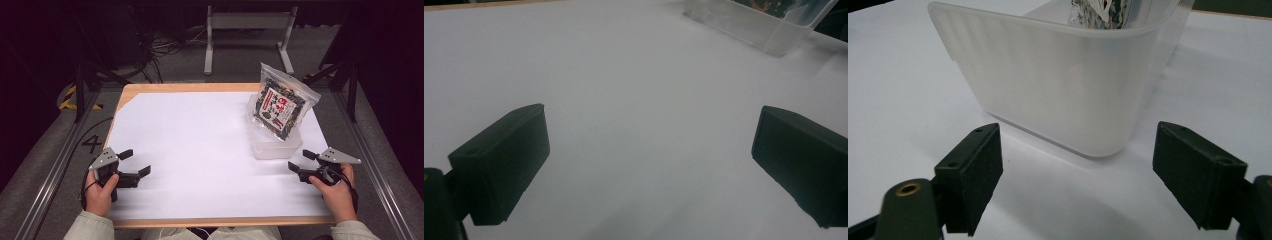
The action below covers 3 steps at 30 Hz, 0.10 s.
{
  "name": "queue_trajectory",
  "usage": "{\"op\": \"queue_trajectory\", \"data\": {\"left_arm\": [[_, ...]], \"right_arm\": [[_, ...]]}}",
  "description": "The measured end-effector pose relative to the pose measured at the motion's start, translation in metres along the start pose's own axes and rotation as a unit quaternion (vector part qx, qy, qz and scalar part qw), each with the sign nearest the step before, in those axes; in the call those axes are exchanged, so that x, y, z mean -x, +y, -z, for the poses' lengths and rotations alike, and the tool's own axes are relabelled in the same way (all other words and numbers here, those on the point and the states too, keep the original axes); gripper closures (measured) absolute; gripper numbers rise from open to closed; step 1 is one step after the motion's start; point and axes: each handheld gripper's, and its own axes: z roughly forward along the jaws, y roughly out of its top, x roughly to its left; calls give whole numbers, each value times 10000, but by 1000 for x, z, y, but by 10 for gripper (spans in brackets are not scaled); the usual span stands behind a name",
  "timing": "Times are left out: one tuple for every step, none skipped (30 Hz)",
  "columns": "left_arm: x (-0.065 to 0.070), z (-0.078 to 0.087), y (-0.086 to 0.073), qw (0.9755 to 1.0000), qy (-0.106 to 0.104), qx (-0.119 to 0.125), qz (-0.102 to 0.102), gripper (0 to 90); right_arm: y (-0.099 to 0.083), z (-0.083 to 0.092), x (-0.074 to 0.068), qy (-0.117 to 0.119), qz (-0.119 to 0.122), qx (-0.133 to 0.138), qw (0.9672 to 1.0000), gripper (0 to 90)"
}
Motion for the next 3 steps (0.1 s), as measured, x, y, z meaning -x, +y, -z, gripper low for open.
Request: {"op": "queue_trajectory", "data": {"left_arm": [[0, 0, 0, 10000, 0, 0, 0, 29], [0, 0, 0, 10000, 34, -27, -34, 30], [0, 0, 0, 10000, 34, -27, -34, 30]], "right_arm": [[0, 0, 0, 0, 0, 0, 10000, 199], [0, 0, 0, 5, -2, 2, 10000, 199], [0, 0, 0, 5, -2, 2, 10000, 199]]}}
